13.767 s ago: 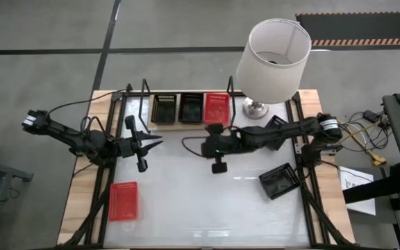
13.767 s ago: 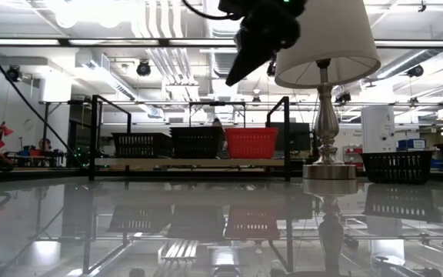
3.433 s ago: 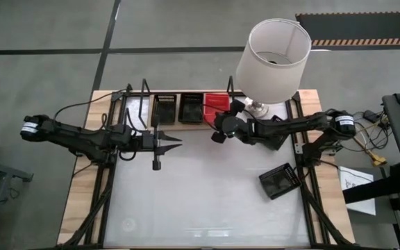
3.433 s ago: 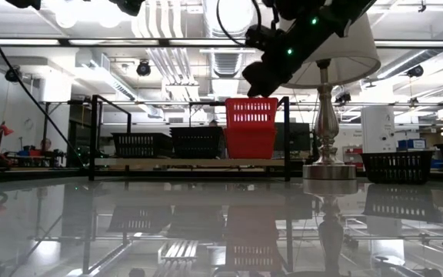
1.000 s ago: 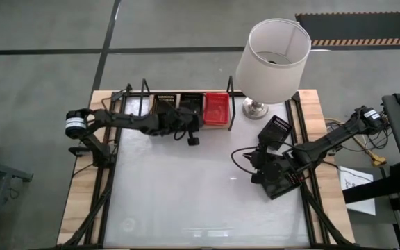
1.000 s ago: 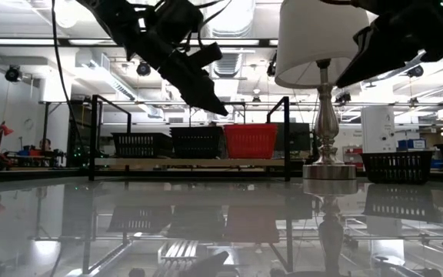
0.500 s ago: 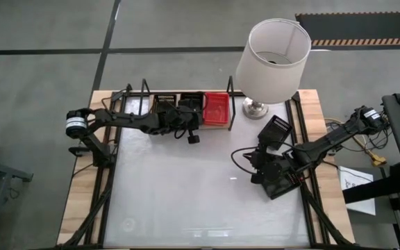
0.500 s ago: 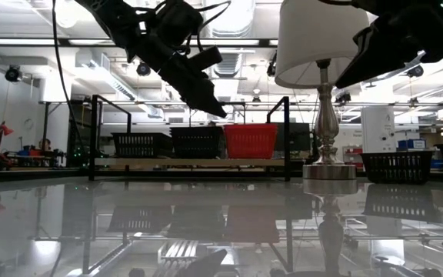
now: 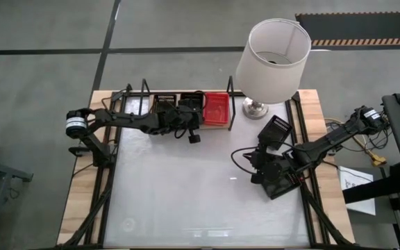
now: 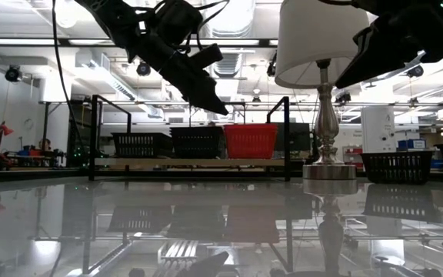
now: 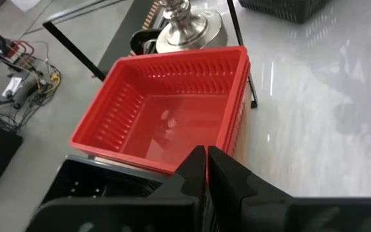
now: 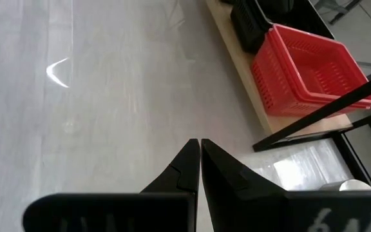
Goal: Stack baskets on shelf by color
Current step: Stack the red bin on the red bin on the shelf, then adjust the red bins on the shelf
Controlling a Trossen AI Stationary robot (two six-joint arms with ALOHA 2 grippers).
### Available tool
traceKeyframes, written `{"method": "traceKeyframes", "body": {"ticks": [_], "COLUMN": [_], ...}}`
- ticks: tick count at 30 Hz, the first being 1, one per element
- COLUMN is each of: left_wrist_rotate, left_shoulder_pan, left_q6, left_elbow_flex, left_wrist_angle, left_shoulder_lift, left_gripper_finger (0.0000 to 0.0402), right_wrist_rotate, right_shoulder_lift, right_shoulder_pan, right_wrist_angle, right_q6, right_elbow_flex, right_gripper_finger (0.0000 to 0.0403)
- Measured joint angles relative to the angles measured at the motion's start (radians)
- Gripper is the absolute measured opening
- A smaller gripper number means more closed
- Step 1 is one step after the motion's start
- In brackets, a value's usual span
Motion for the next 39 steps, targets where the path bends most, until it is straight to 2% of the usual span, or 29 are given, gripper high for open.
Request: {"method": "traceKeyframes", "body": {"ticks": [12, 26, 30, 34, 39], "left_wrist_rotate": [0.004, 0.004, 0.012, 0.016, 0.003], "left_shoulder_pan": [0.000, -0.010, -0.064, -0.129, -0.186], "left_q6": [-0.011, -0.026, -0.010, 0.023, 0.033], "left_elbow_flex": [0.001, 0.029, 0.025, -0.010, -0.081], "left_wrist_angle": [0.026, 0.052, 0.056, 0.053, 0.057], "left_shoulder_lift": [0.079, 0.068, -0.007, -0.131, -0.307], "left_gripper_finger": [0.0000, 0.0000, 0.0000, 0.0000, 0.0000], "right_wrist_rotate": [0.000, 0.000, 0.029, 0.048, 0.042], "right_shoulder_lift": [0.000, 0.000, 0.002, 0.021, 0.105], "right_shoulder_pan": [0.000, 0.000, -0.001, -0.021, -0.087], "right_wrist_angle": [0.000, 0.000, 0.045, 0.203, 0.202], "right_q6": [0.000, 0.000, -0.002, -0.107, -0.240], "right_elbow_flex": [0.000, -0.002, -0.003, 0.007, 0.147], "right_gripper_finger": [0.0009, 0.0009, 0.0009, 0.0009, 0.0009]}}
